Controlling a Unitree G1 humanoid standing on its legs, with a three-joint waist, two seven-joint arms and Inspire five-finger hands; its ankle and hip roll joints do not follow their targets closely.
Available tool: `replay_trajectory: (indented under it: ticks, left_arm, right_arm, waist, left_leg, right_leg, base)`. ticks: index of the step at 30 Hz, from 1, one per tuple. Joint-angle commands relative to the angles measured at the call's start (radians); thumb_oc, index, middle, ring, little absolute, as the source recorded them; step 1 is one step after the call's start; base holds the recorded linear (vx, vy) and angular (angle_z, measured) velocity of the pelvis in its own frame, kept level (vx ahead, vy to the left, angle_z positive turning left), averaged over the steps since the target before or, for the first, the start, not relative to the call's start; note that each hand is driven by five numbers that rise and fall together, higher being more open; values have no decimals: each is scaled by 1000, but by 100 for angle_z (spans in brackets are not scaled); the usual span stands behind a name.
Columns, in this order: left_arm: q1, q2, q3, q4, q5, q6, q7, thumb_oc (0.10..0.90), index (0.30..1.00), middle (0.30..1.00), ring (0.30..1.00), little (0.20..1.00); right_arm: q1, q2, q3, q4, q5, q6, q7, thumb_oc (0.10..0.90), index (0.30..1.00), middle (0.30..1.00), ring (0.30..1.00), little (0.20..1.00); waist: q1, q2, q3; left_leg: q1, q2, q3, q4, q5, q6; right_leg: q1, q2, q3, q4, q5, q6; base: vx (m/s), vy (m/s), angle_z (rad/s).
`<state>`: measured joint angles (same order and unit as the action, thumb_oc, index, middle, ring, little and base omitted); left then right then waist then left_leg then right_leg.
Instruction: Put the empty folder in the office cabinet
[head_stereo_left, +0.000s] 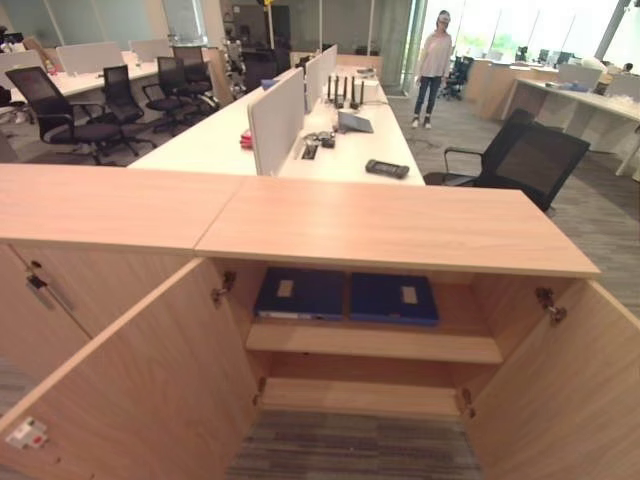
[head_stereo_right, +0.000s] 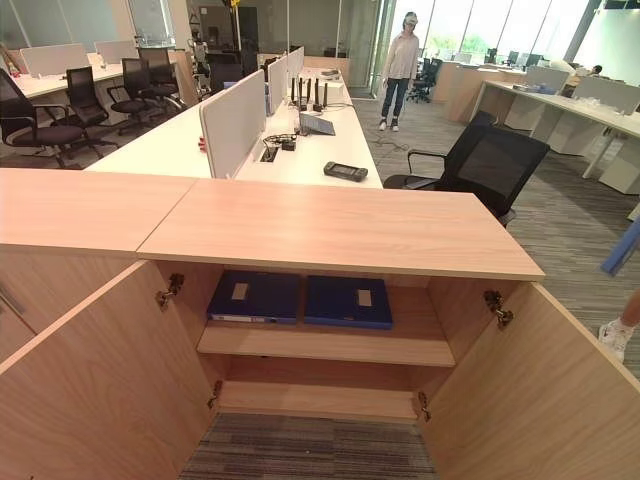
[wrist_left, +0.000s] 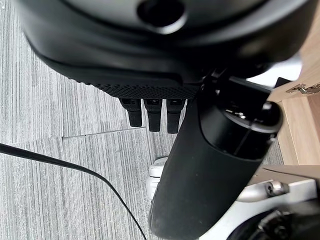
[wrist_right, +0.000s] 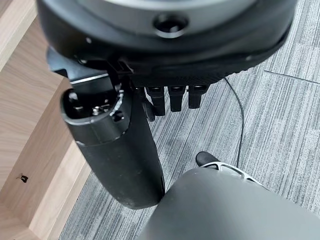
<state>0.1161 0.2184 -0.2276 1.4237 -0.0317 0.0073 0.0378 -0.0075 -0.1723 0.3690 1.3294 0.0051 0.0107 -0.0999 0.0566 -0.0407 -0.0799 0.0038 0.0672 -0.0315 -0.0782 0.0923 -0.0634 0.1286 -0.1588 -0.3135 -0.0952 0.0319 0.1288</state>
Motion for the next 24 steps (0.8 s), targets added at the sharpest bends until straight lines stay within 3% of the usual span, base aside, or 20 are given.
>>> replay_trajectory:
  ticks: [1,24]
  left_arm:
    - [-142,12,76,85,23,-10,26,800,900,900,900,900]
    - [-143,-1,58,80,27,-15,28,800,900,900,900,900]
  right_arm:
    - [-57,52,38,7,19,-5,9,800,900,900,900,900]
    - [-60,54,47,3,10,-4,7,800,900,900,900,900]
  waist:
    - [-4,-27,25]
    - [-6,-28,27]
  left_leg:
    - [40,-77,-65,-9,-107,33]
    - [41,-80,-63,-9,-107,34]
  right_leg:
    - [-30,64,17,8,-20,-23]
    - [-29,62,21,8,-17,-21]
  base:
    - [0,0,0]
    - [0,0,0]
